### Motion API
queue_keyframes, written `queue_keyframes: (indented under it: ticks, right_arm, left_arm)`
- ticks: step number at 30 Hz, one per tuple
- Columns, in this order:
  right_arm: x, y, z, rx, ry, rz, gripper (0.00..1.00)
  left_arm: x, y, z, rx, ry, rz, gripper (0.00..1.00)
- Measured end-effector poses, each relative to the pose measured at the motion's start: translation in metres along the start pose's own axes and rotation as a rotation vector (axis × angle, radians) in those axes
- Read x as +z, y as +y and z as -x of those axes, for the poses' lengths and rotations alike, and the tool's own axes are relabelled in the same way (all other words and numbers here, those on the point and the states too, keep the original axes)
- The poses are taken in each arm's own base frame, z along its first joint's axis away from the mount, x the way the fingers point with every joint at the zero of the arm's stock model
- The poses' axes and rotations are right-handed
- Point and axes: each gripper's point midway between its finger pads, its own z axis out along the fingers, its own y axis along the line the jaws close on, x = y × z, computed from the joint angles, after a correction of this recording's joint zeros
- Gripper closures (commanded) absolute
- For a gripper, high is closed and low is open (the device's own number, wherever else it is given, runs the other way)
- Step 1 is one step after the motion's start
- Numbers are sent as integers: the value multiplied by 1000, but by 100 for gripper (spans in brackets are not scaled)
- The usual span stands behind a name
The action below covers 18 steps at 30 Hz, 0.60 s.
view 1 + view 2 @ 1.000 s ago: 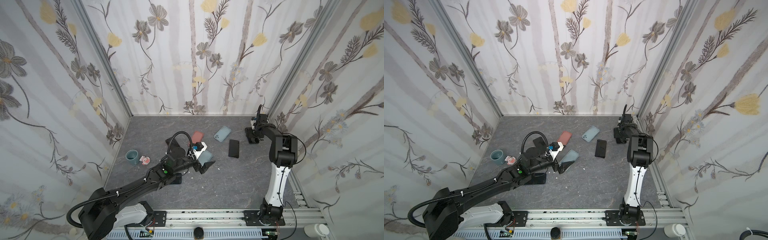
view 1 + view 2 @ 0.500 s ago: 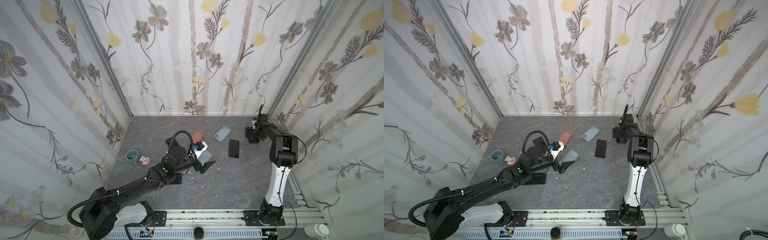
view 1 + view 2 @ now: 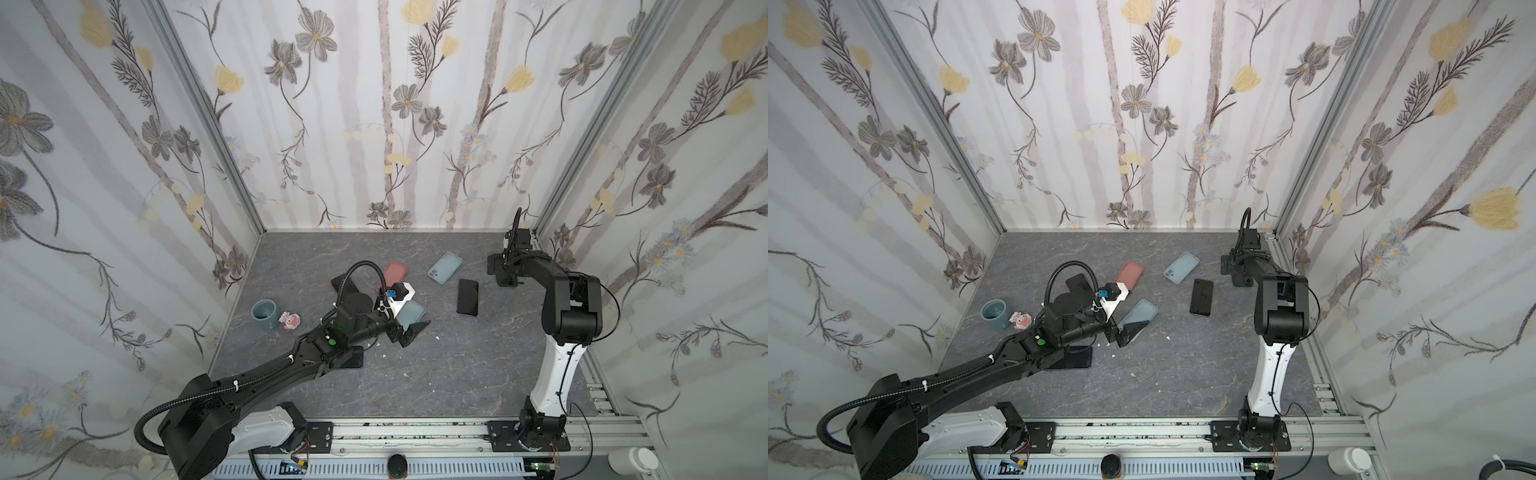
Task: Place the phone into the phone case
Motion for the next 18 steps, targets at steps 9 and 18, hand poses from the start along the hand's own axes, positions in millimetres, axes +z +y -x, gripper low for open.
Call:
queue_keyframes:
  ticks: [9,18]
  right_arm:
    - [-36,45,-5,52,-34,40,1]
    - [-56,101,-39,65,25,79,0]
  left_arm:
    - [0,1,2,0,0,7,0]
    - [5,4,-7,-9,49,29,0]
